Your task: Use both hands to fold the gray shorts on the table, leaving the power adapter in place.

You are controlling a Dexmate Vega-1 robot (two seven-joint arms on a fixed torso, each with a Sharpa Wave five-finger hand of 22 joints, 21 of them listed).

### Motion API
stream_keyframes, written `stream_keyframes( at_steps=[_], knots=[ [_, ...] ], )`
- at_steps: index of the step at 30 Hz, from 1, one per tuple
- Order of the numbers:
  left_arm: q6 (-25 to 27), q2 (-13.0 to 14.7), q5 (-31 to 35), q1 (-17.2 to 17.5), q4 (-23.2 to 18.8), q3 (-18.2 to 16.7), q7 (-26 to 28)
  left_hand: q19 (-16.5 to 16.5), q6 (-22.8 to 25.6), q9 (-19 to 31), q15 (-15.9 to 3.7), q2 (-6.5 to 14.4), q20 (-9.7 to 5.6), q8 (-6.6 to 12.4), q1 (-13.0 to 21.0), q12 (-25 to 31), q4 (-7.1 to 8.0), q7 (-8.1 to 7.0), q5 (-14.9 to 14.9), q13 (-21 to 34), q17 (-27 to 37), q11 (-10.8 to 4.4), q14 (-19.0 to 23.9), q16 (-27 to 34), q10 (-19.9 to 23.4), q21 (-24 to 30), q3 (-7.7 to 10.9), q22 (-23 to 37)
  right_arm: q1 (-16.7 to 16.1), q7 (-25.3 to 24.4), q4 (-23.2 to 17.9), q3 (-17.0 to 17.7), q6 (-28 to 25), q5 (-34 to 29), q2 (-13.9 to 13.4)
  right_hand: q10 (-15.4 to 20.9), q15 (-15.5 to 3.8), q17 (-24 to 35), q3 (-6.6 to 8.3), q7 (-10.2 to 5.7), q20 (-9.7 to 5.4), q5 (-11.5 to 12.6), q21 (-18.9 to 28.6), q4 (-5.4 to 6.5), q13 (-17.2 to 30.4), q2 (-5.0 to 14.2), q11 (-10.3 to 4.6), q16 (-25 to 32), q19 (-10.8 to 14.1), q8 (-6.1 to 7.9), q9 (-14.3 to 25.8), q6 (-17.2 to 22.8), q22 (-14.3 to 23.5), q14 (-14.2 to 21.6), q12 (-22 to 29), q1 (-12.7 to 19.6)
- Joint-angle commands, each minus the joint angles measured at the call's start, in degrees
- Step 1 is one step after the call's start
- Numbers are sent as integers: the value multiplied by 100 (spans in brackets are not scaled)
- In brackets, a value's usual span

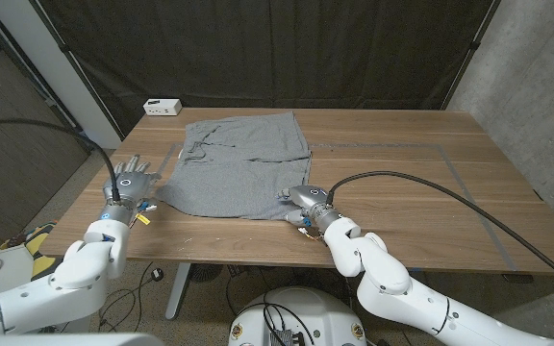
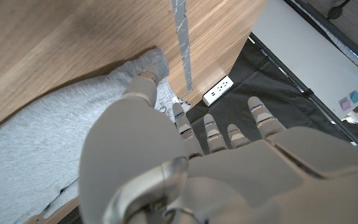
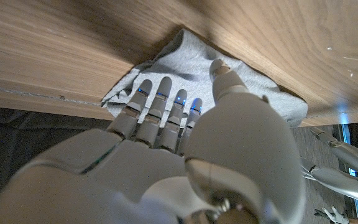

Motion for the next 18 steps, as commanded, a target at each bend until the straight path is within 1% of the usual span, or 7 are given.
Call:
stream_keyframes(
  at_steps=[1, 5, 9, 11, 14, 15, 18],
  knots=[
    [-209, -140, 202, -652, 413, 584, -360, 98, 98, 16, -41, -15, -25, 46, 122, 40, -26, -1, 22, 14, -6, -37, 47, 5, 77, 43, -37, 7, 168, 381, 49, -131, -307, -211, 18, -85, -870, 13, -2, -6, -24, 45, 13, 10, 16, -5, -1, -40, -56, -26, 23, -76, 6, -71, -29, 90],
    [-276, -216, 320, -837, 581, 768, -494, 163, 218, 18, -75, -19, -48, 78, 206, 61, -50, -1, 29, 12, -8, -36, 68, 2, 151, 51, -71, 4, 212, 529, 59, -157, -411, -253, 31, -118, -846, -7, 28, 5, -5, 70, 18, -7, 16, 10, -4, -85, -46, -37, 23, -151, 6, -88, -37, 166],
    [-423, -297, 282, -911, 712, 804, -450, 194, 341, 20, -91, 15, -42, 105, 252, 67, -37, -1, 31, 11, -9, -49, 114, 9, 189, 50, -100, 6, 229, 528, 82, -164, -415, -236, 34, -122, -840, -14, 34, 4, -9, 81, 18, 5, 15, 22, -1, -102, -45, -30, 23, -168, 5, -81, -37, 180],
    [-577, -390, 254, -1038, 843, 863, -493, 200, 381, 20, -64, 59, -4, 109, 257, 62, -13, -4, 35, 11, -8, -37, 120, 8, 185, 48, -109, 9, 209, 449, 63, -125, -367, -174, 24, -94, -866, -3, 29, 0, -23, 84, 18, 25, 16, 40, 3, -90, -46, -16, 23, -149, 4, -60, -23, 171],
    [-703, -485, 317, -1170, 961, 953, -503, 200, 388, 16, -11, 143, 49, 90, 252, 47, 33, -6, 52, 14, -5, 32, 122, 5, 155, 44, -120, 15, 217, 430, 67, -120, -374, -172, 25, -27, -885, 39, 9, -6, -36, 83, 23, 37, 21, 56, 16, -19, -35, 3, 22, -125, 4, 39, 10, 189],
    [-751, -521, 328, -1198, 998, 968, -471, 214, 376, 13, -15, 181, 47, 75, 243, 46, 56, -6, 62, 15, -3, 39, 129, 7, 155, 49, -128, 18, 222, 442, 63, -119, -382, -165, 24, -10, -906, 59, -5, -8, -43, 81, 24, 43, 24, 57, -22, 7, -34, 20, 22, -88, 4, 66, 20, 192],
    [-930, -605, 325, -1281, 1094, 998, -407, 256, 338, 6, -33, 238, 23, 38, 222, 59, 99, -7, 86, 18, -2, 0, 163, 14, 196, 63, -155, 25, 192, 369, 44, -105, -383, -161, 13, 32, -922, 99, -16, -4, -48, 80, 33, 55, 28, 84, -26, 54, -12, 32, 21, -62, 4, 104, 42, 206]
  ],
)
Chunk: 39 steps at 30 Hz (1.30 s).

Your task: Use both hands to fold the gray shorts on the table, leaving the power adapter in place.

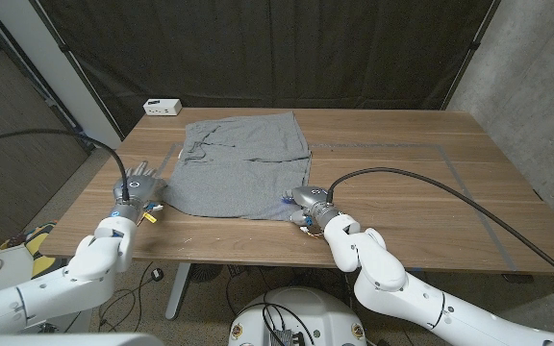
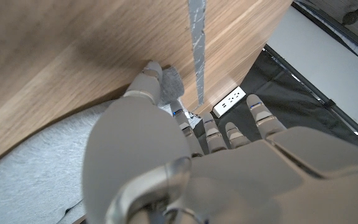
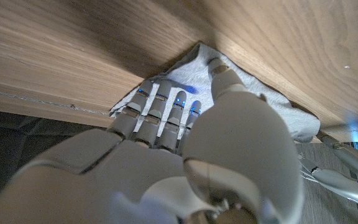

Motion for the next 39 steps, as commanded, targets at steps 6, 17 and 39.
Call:
stream_keyframes(
  at_steps=[6, 17, 39],
  knots=[
    [-843, -447, 96, -533, 625, 305, 249, 166, 517, 32, -70, 275, -55, 103, -42, 85, 151, 21, 135, 23, -2, -58, 196, 25, 291, 90, -149, 49, 50, -8, 65, -23, -144, -41, 29, 315, -964, 145, -28, 10, -30, 29, 63, 49, 37, 110, -4, 206, 88, 129, 19, 375, 21, 276, 160, 119],
    [-922, -533, 70, -402, 672, 104, 713, 386, 2571, 117, -290, 410, -192, 736, 96, 201, 127, 146, 187, 48, -2, -212, 727, 63, 1005, 182, -573, 101, 34, -625, 531, 142, 309, 572, 106, 2460, -1033, 1905, -424, 120, -405, -238, 570, 42, 579, 363, 41, 2190, 1010, 599, 121, 2873, 150, 1874, 1517, 936],
    [-135, -164, 235, -209, -115, -97, 97, 307, 2410, 651, -106, 720, -207, 1052, 27, 64, 340, 381, 419, 125, 64, -124, 526, -16, 882, 229, -706, 173, -85, -1260, 238, 742, 817, 1873, -201, 3114, -965, 2130, -541, 477, -170, -350, 964, 6, 998, 395, 349, 2521, 1399, 812, 165, 3769, 238, 2348, 2135, 1266]
  ],
)
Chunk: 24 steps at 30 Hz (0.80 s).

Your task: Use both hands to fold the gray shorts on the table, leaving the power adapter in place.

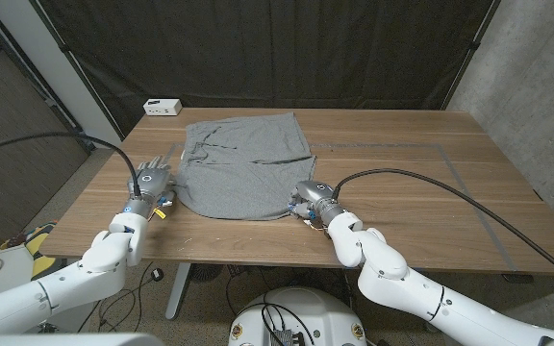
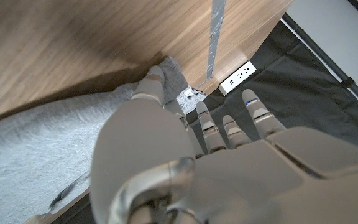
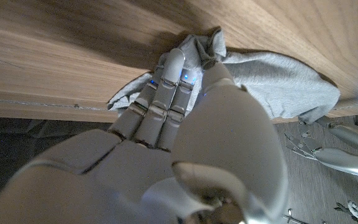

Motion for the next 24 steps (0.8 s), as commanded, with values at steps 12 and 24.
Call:
stream_keyframes(
  at_steps=[12, 24],
  knots=[
    [954, 743, -230, 539, -1409, -720, -610, -157, 225, 1106, -120, 161, -74, 646, 264, 0, -81, 386, 172, 78, -4, -22, -133, -5, 53, 68, 120, 57, -183, -518, -374, 778, 569, 1565, -474, 177, -382, -29, 136, 338, 227, -116, 127, -154, 91, -314, 338, -249, 8, 153, 44, 341, 2, 235, 119, 191],
    [872, 1047, -1135, 1049, -1884, -1551, -518, -356, 483, 1603, -277, 44, -246, 1168, 769, -55, -469, 1051, 175, 74, -15, -50, -330, -28, 97, 80, 379, 77, -486, -1239, -357, 1218, 1241, 2131, -671, 341, -238, 129, 253, 552, 307, -18, 219, -166, 286, -626, 414, -237, 20, 228, 75, 668, -2, 374, 255, 146]
  ],
)
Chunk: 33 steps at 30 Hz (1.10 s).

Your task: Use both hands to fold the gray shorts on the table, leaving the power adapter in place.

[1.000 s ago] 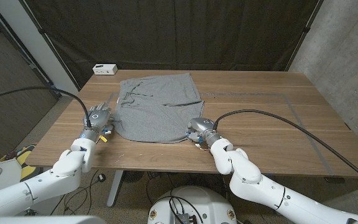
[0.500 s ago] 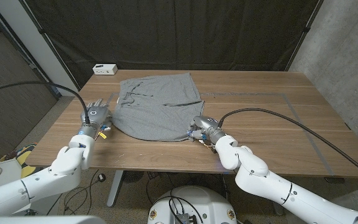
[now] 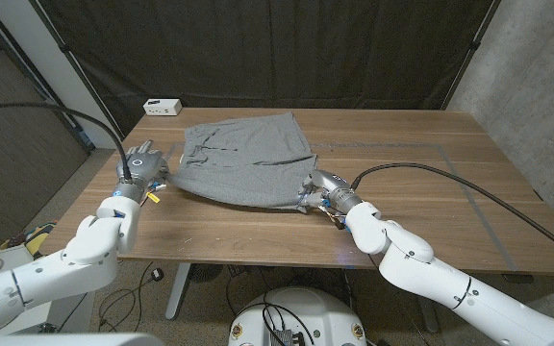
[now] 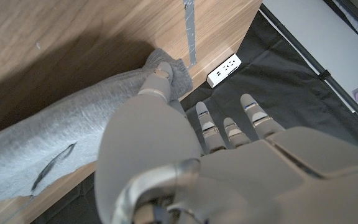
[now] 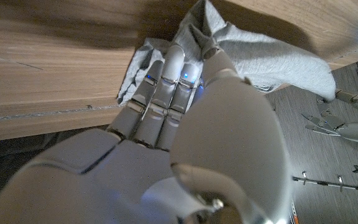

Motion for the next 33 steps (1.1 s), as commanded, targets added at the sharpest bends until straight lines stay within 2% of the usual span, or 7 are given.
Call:
stream_keyframes(
  at_steps=[1, 5, 11, 17, 22, 25, 33],
  knots=[
    [3, 316, -812, 524, -520, -826, 113, -108, 654, 1621, -261, -8, 28, 233, 139, -35, -65, 915, -55, 18, 17, 62, -100, -7, -23, 14, 96, 21, -251, -657, -42, 414, 581, 537, -204, 125, -126, 105, 108, 130, 32, 113, 63, -1, 108, -127, 61, 17, 10, 33, 9, 177, 6, 128, 93, -13],
    [-72, 354, -979, 655, -575, -1038, 243, -115, 794, 1694, -299, -16, -3, 344, 166, -34, -69, 1043, -162, 13, 24, 41, -111, 10, 11, 30, 178, 22, -294, -720, -48, 523, 696, 690, -253, 173, -137, 216, 180, 167, 40, 225, 98, 6, 207, -231, 94, 61, 10, 52, 23, 305, 3, 199, 150, -55],
    [-443, 303, -1277, 857, -538, -1406, 466, -84, 994, 1786, -328, -70, -10, 495, 149, 6, -58, 1117, -168, 6, 31, 3, -24, 50, 137, 61, 251, 17, -327, -795, -2, 649, 973, 915, -305, 236, -117, 347, 278, 194, 42, 379, 128, 8, 328, -325, 100, 94, -7, 69, 53, 405, -1, 228, 222, -86],
    [-1107, 188, -1631, 1211, -476, -1993, 571, 50, 1260, 1987, -402, -188, -50, 759, 116, 98, -32, 1119, 36, -3, 46, 4, 243, 130, 432, 147, 366, 7, -371, -947, 64, 767, 1259, 1057, -329, 265, -86, 508, 402, 205, 35, 572, 166, 5, 471, -428, 96, 123, -19, 80, 95, 469, -4, 228, 288, -107],
    [-1861, -132, -1878, 1532, -358, -2549, 599, 124, 1295, 2120, -437, -252, -87, 876, 70, 158, -8, 1105, 176, 6, 56, -42, 455, 173, 584, 197, 418, 4, -291, -924, 145, 788, 1487, 1080, -367, 241, -100, 613, 497, 199, 32, 688, 193, 20, 566, -461, 98, 128, -28, 60, 119, 448, -4, 200, 314, -138],
    [-2517, -408, -2102, 1752, -273, -2996, 456, 149, 1305, 2190, -428, -280, -103, 934, 52, 175, -2, 1134, 247, 14, 62, -32, 512, 171, 618, 219, 449, 4, -247, -1008, 266, 867, 1854, 1169, -355, 233, -101, 664, 547, 191, 31, 742, 206, 26, 613, -478, 99, 132, -35, 52, 130, 440, -4, 196, 327, -156],
    [-3474, -1096, -2187, 1985, -185, -3651, 27, 175, 1303, 2278, -413, -302, -118, 1001, 29, 196, 9, 1136, 342, 24, 68, 3, 557, 159, 659, 246, 491, 5, -5, -1151, 640, 837, 2397, 1033, -189, 201, -119, 800, 683, 189, 29, 877, 240, 37, 737, -531, 85, 138, -59, 30, 159, 421, -5, 181, 354, -208]
  ],
)
